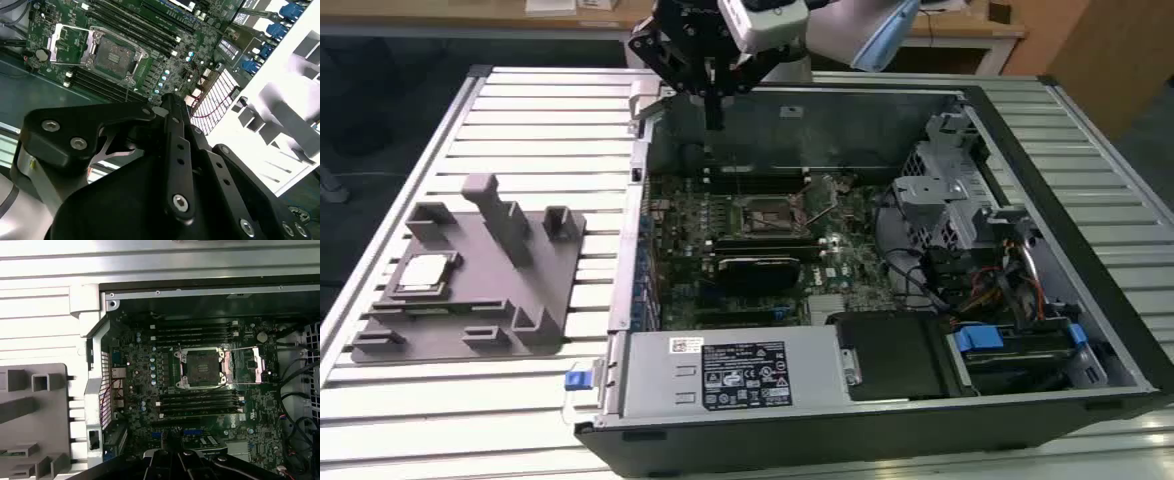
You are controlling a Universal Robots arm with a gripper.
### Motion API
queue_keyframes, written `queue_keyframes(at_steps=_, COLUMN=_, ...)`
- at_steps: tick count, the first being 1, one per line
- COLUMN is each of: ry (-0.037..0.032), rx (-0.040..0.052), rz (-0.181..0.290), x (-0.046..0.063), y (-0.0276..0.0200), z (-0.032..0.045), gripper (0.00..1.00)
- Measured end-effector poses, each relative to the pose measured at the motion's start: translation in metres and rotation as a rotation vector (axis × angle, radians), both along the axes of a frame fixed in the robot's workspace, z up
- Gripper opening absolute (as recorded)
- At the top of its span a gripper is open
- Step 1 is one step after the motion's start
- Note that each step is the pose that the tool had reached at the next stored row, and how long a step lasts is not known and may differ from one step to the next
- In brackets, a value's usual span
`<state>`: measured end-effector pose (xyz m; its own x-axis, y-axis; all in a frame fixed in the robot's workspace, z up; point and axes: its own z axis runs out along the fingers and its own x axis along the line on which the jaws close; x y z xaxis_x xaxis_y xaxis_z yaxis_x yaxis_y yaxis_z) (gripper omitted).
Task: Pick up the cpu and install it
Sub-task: 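Reach for the cpu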
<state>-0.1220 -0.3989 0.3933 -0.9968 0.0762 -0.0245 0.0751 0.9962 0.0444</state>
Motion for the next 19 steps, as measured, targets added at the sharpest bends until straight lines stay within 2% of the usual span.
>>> queue_keyframes(at_steps=11, ry=-0.0001, rx=0.0000, rz=0.000, x=-0.002, y=0.0000, z=0.0000, gripper=0.11)
queue_keyframes(at_steps=19, ry=-0.0008, rx=0.0000, rz=0.000, x=-0.010, y=0.0000, z=0.0000, gripper=0.11)
